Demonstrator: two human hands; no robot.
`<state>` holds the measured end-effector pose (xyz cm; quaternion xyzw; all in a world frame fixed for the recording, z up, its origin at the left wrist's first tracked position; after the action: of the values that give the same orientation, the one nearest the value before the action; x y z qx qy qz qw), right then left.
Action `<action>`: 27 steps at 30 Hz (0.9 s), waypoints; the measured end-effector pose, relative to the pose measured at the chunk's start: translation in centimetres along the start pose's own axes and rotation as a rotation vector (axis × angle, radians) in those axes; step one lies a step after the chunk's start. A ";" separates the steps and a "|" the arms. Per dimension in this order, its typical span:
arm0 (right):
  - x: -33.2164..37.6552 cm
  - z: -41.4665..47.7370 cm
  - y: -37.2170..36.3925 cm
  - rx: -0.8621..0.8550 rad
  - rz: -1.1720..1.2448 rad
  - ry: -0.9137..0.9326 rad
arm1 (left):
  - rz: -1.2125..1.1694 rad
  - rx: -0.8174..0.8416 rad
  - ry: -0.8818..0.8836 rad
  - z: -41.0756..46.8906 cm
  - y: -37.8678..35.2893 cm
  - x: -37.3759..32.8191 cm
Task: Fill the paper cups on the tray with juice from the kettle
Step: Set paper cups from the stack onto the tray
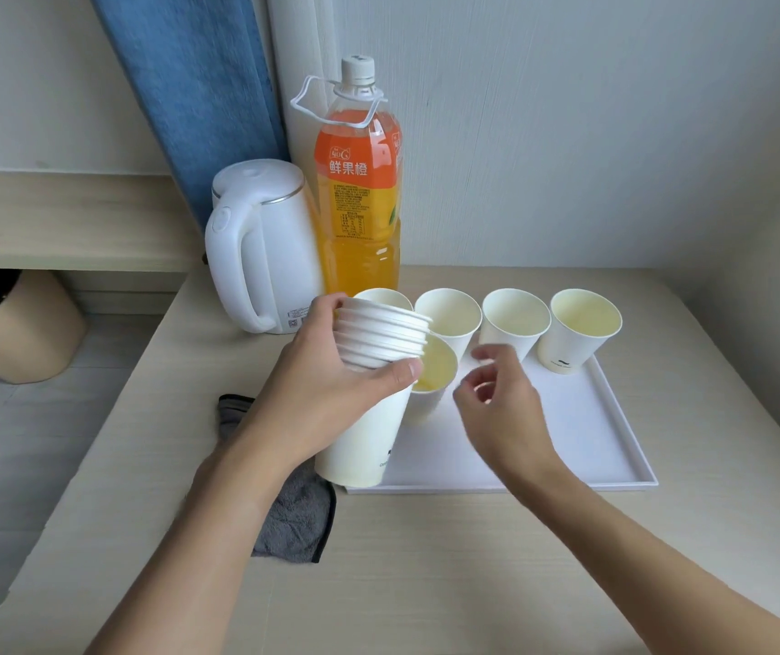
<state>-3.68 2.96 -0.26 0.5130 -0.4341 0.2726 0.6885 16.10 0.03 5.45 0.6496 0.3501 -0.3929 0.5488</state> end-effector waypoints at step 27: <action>3.6 0.2 5.9 -0.002 0.369 0.298 | -0.070 0.297 -0.127 -0.4 -5.3 -3.0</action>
<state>-6.84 4.45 5.71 0.3784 -0.4145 0.4659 0.6841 10.09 1.16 5.84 0.6849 0.2752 -0.4992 0.4539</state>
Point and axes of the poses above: each hand's wrist, its own z-axis towards the middle knuckle, its own y-axis out of the back of the hand, x = y × z, the point moved 6 cm from there along z, towards the middle knuckle, and after that the axes turned 4 degrees about y, right-handed, at the moved point
